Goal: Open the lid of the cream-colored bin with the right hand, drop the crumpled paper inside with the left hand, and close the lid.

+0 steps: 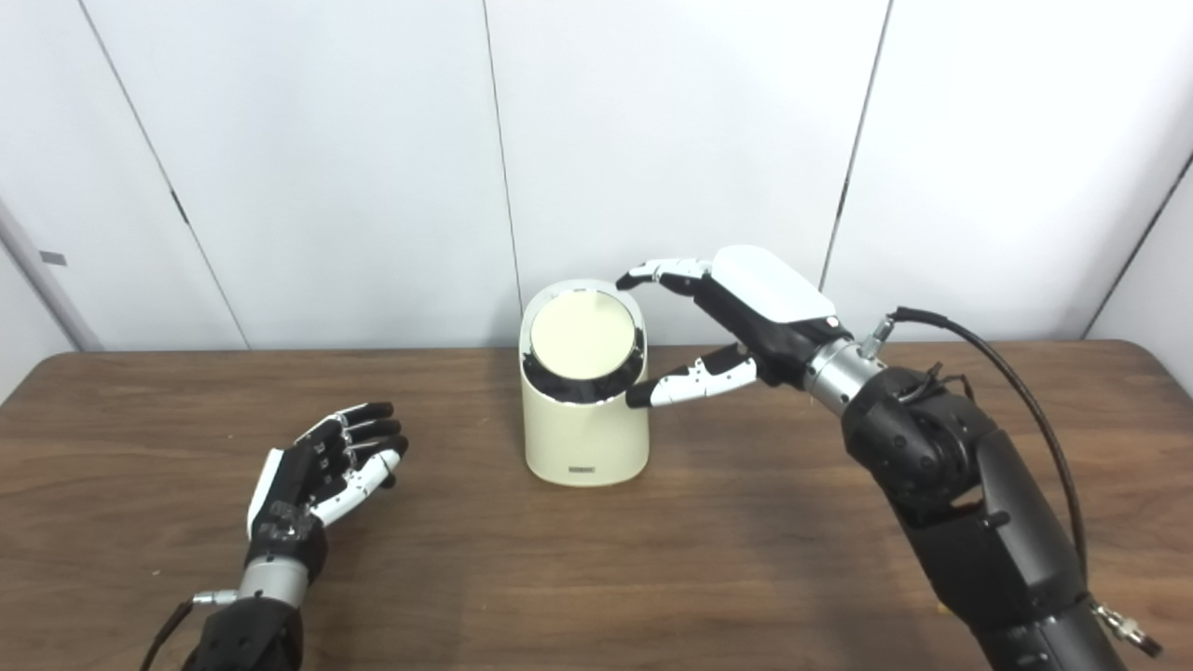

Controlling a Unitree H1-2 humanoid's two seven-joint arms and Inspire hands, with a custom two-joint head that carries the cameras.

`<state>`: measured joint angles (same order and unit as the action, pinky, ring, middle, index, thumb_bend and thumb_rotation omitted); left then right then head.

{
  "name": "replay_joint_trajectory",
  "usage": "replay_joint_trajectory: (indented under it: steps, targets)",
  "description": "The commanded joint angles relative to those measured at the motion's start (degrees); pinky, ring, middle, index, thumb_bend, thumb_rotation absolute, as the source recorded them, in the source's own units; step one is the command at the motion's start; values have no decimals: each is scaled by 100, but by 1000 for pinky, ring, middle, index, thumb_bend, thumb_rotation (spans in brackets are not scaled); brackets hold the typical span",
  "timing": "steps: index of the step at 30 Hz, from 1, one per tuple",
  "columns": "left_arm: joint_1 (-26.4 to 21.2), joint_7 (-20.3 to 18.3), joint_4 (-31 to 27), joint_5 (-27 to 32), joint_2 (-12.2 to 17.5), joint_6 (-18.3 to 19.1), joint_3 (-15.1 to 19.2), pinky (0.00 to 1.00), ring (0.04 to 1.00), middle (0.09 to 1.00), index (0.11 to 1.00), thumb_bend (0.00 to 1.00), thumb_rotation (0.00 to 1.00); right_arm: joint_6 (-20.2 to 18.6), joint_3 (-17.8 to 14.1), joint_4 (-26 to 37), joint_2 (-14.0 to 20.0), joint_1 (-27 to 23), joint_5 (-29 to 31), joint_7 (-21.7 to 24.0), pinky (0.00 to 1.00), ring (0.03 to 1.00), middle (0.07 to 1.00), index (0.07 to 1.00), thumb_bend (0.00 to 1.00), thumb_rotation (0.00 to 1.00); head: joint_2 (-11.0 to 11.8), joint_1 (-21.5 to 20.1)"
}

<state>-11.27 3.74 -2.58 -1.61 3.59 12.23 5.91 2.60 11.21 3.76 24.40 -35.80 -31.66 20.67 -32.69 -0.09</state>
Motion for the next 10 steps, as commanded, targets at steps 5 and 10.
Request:
replay_joint_trajectory:
  steps: [5, 10]
  targets:
    - [-236, -16, -120, 80, 29, -138, 29, 508, 649, 694, 705, 556, 150, -269, -522, 177, -153, -26, 594, -299, 727, 850, 870, 836, 692, 636, 3, -38]
    - [-259, -8, -94, 52, 54, -160, 32, 490, 640, 687, 700, 555, 153, -478, -975, -33, -538, 444, 1287, -541, 730, 838, 873, 839, 713, 652, 24, -63]
